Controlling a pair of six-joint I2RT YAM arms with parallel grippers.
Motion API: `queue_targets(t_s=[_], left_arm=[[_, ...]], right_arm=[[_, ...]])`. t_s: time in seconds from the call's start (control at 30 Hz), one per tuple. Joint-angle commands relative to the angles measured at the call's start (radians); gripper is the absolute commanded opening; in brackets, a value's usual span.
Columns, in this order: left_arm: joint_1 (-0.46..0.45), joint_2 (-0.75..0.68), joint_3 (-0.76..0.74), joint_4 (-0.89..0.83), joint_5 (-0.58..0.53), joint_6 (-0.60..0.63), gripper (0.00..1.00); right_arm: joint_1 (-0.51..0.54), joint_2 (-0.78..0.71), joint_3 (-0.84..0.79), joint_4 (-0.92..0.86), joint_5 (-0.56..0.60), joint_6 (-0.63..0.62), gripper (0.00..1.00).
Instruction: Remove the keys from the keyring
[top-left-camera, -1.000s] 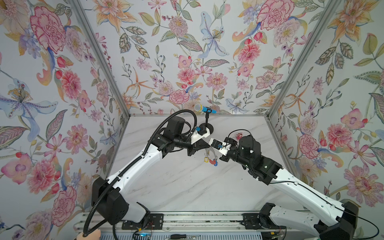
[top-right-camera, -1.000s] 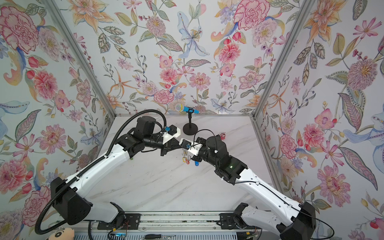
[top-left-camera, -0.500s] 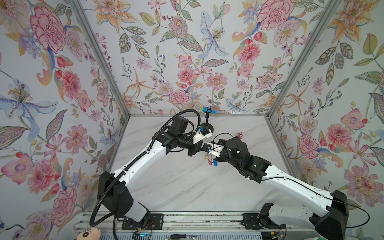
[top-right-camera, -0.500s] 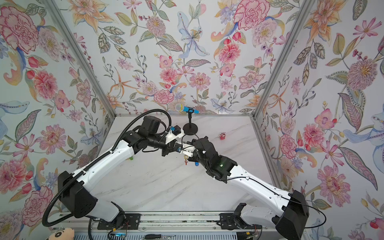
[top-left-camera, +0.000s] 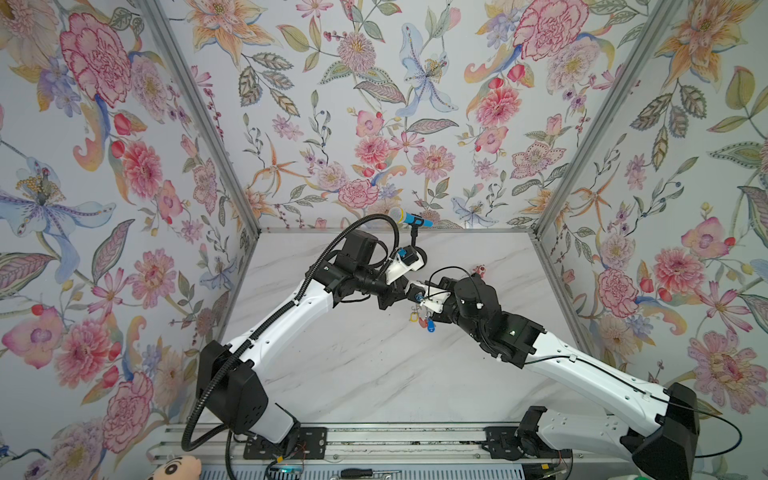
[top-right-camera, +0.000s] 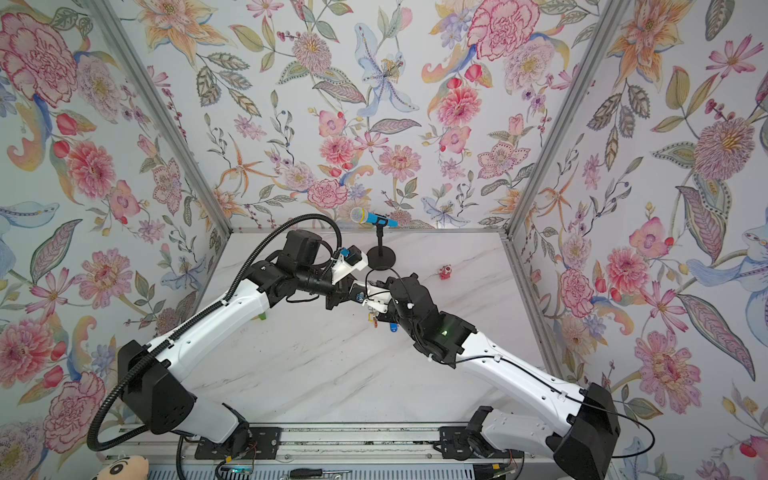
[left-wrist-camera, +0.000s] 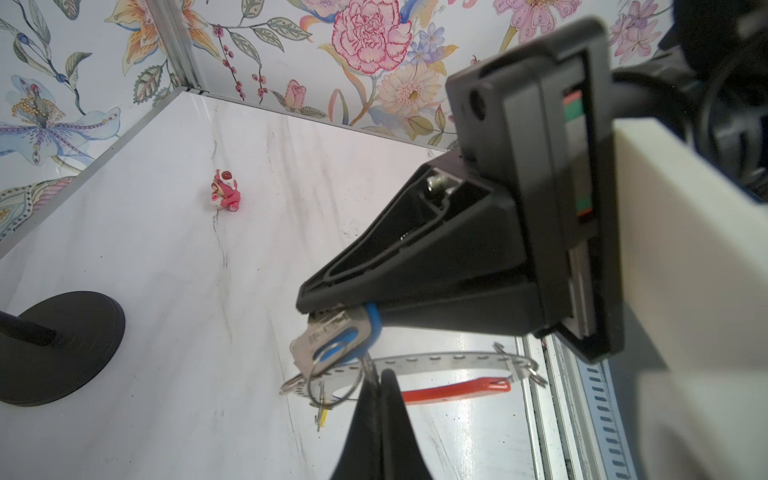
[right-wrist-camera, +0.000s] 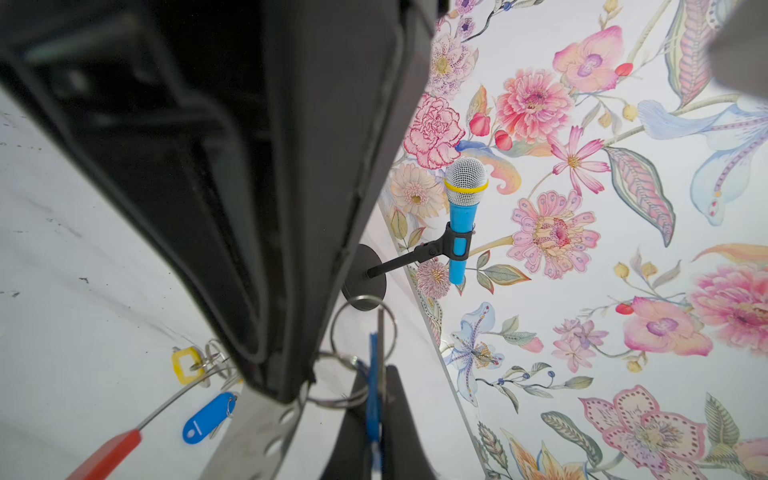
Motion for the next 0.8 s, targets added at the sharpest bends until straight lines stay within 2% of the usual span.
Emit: queue_targets(t_s=[0.0, 0.1, 0.37, 0.43, 0.6, 0.77], left_arm=[[0.016, -0.048, -0.01, 0.184, 0.079, -0.045, 0.0], [0.024, -0.054, -0.026, 0.191, 0.081, -0.045, 0.01], [0.043, -0.094, -0.104, 0.279, 0.088, -0.113, 0.14], [0.042, -0.106, -0.13, 0.32, 0.092, -0.135, 0.2], [0.042, -0.146, -0.215, 0.432, 0.106, -0.186, 0.27], [0.042, -0.189, -0.321, 0.622, 0.126, -0.306, 0.36]], right_arm=[[0.024, -0.005, -0.032, 0.002, -0.129, 0.036, 0.0], [0.017, -0.03, -0.045, 0.028, -0.156, 0.054, 0.0], [-0.034, -0.105, -0.072, 0.089, -0.265, 0.136, 0.0], [-0.043, -0.12, -0.079, 0.104, -0.29, 0.153, 0.0], [-0.066, -0.149, -0.094, 0.133, -0.329, 0.187, 0.0], [-0.085, -0.167, -0.102, 0.156, -0.359, 0.207, 0.0]])
